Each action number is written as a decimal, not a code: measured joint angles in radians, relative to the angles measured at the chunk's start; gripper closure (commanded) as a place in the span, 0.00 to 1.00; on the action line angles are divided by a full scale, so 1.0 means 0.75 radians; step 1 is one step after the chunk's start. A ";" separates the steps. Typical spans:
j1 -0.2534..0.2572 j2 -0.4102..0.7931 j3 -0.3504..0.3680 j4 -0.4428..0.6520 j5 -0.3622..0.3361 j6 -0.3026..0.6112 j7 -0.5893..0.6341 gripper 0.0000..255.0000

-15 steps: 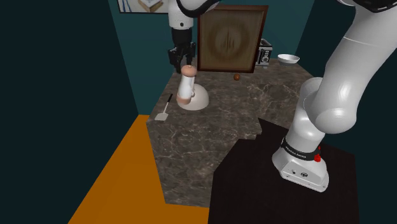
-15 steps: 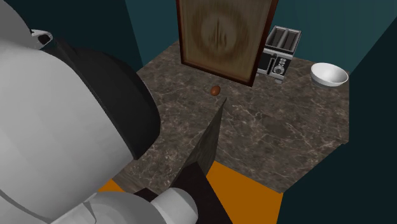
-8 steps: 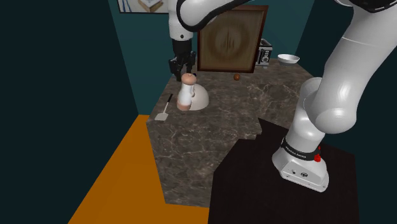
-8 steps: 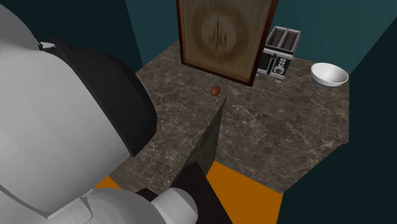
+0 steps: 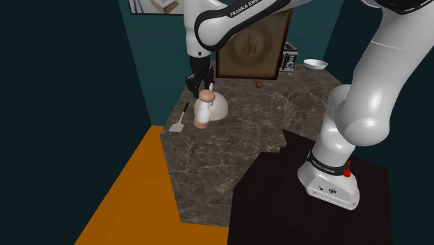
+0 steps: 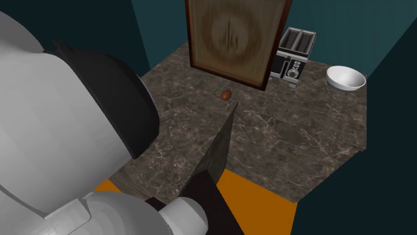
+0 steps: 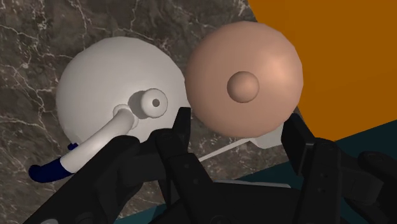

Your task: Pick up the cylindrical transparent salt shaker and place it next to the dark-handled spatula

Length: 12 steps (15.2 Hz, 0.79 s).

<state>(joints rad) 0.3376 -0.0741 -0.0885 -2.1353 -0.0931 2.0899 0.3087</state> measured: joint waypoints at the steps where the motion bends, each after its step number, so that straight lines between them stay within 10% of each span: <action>1: -0.001 0.006 -0.001 -0.013 0.000 0.020 -0.001 1.00; 12: -0.002 0.046 -0.002 -0.072 -0.002 0.119 0.007 1.00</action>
<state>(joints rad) 0.3364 -0.0395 -0.0901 -2.1897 -0.0949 2.1792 0.3139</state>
